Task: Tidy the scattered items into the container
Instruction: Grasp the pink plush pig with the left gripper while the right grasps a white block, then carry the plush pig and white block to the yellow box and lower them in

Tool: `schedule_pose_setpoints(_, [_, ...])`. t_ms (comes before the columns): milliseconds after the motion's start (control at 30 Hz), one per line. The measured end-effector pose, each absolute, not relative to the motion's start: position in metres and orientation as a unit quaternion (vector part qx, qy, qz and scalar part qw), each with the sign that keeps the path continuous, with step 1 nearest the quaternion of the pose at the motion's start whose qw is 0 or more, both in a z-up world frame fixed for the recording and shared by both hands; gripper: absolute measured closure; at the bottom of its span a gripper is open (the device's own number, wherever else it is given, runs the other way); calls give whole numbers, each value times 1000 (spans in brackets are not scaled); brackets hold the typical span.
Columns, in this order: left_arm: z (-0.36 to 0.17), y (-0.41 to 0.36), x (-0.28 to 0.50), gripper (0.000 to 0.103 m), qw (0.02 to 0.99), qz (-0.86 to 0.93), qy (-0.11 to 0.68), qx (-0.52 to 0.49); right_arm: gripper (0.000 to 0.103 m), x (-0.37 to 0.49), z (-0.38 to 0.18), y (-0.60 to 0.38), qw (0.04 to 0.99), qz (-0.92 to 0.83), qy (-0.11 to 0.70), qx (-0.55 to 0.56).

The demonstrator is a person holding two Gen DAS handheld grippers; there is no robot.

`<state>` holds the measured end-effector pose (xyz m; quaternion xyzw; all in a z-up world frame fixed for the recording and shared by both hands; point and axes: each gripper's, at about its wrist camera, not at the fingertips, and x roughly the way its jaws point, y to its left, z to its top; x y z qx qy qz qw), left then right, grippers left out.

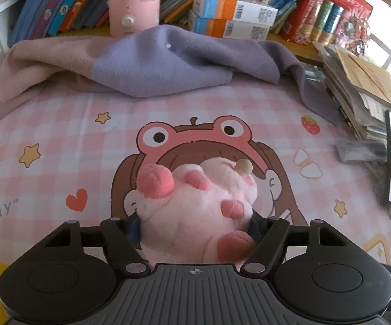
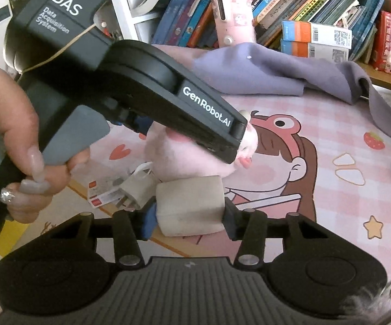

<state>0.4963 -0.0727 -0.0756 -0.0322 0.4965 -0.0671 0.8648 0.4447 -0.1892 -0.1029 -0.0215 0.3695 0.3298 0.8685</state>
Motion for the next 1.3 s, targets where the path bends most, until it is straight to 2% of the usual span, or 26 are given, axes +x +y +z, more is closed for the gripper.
schedule_pose_setpoints(800, [-10,-77,380,33,890,-86,438,-92,58,377,-55,-255,887,300,350,-26])
schedule_pose_setpoints(1300, [30,-63,286,33,905,-105,395,-120,58,317,-12,-283,875,303,377,-17])
